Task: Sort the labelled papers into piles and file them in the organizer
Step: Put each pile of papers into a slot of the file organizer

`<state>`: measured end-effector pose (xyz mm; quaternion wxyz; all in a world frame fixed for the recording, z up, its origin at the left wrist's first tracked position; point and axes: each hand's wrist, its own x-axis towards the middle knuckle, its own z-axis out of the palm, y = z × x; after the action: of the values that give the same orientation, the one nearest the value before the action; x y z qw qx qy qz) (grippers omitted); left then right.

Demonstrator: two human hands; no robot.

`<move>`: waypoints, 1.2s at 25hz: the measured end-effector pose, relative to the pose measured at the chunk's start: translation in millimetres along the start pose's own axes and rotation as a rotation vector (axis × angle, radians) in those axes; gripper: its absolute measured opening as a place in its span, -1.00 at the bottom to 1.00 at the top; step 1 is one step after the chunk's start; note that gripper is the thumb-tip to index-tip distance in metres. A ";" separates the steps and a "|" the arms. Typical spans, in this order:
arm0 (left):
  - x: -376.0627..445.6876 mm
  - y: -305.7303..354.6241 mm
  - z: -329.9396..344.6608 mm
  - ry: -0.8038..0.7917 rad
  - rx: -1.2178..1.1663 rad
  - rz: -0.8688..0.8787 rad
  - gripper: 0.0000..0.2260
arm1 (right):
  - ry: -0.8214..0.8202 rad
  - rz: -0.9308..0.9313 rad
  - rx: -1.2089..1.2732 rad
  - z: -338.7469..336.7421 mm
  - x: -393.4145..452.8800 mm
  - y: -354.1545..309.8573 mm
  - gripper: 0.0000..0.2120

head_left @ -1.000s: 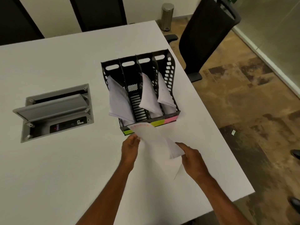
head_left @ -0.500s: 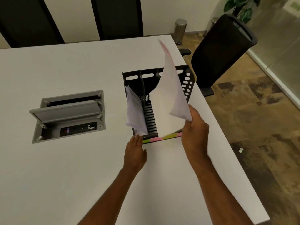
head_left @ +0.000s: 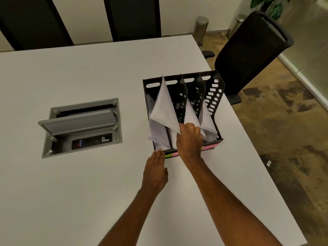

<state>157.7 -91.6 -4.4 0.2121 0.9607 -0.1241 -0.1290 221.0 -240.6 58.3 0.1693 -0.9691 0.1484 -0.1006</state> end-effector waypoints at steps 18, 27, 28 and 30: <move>1.4 0.7 2.0 -0.011 0.012 -0.009 -0.43 | -0.023 0.088 0.188 -0.9 1.5 16.9 -0.55; 2.4 -2.3 3.4 -0.007 0.005 0.000 -0.43 | -0.110 0.140 0.260 7.7 4.0 22.1 -0.67; 2.1 -2.3 3.8 -0.005 0.001 0.000 -0.43 | -0.156 0.162 0.270 11.2 -1.3 24.1 -0.63; 2.4 -3.3 4.2 -0.007 0.001 -0.006 -0.43 | -0.193 0.149 0.293 16.7 -13.4 27.1 -0.53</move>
<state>159.3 -91.0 -10.0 0.2106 0.9608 -0.1221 -0.1328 205.7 -255.7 31.2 0.3291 -0.9256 0.1865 -0.0149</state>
